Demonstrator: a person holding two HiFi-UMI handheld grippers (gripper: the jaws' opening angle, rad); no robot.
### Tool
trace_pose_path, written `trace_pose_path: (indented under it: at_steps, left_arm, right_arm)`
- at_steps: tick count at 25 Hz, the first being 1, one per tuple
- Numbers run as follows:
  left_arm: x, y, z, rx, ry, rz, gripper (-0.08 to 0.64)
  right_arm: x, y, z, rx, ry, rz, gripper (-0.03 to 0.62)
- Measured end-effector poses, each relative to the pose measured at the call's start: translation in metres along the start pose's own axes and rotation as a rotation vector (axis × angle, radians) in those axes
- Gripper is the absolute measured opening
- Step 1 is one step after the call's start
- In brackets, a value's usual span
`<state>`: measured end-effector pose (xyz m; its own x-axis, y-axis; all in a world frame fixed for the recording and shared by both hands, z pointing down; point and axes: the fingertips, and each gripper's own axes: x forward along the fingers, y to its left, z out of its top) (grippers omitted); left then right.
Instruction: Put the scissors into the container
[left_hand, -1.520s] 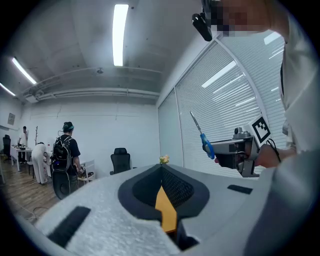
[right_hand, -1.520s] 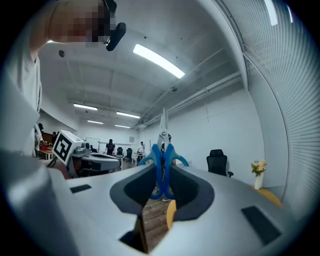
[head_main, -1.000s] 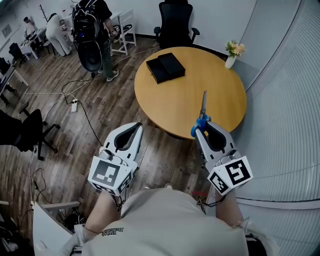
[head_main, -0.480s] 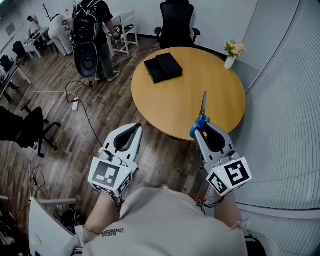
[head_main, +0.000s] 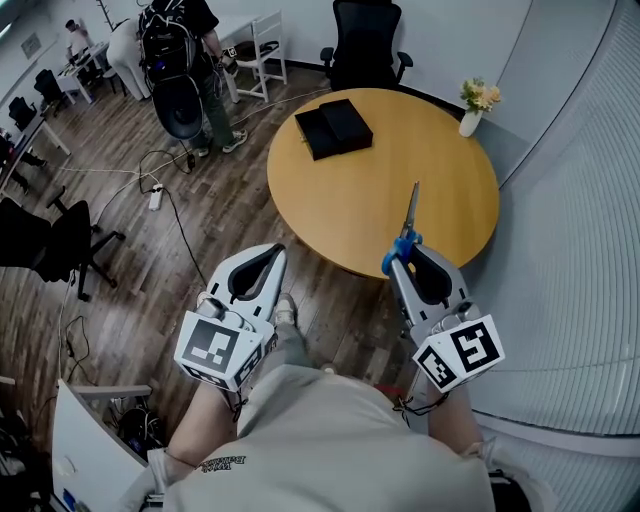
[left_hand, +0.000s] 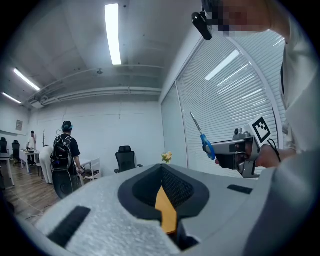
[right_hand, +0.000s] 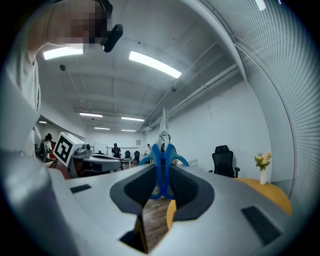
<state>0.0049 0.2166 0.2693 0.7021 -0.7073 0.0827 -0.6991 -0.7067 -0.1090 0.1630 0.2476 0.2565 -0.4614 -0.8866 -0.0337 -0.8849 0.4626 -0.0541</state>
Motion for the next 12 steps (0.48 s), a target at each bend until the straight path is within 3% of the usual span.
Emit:
trace_pose_path:
  at_steps: [12]
  left_arm:
    - [0.037, 0.04, -0.01, -0.007, -0.002, -0.016, 0.021]
  right_arm:
    - [0.058, -0.017, -0.005, 0.014, -0.007, 0.009, 0.098]
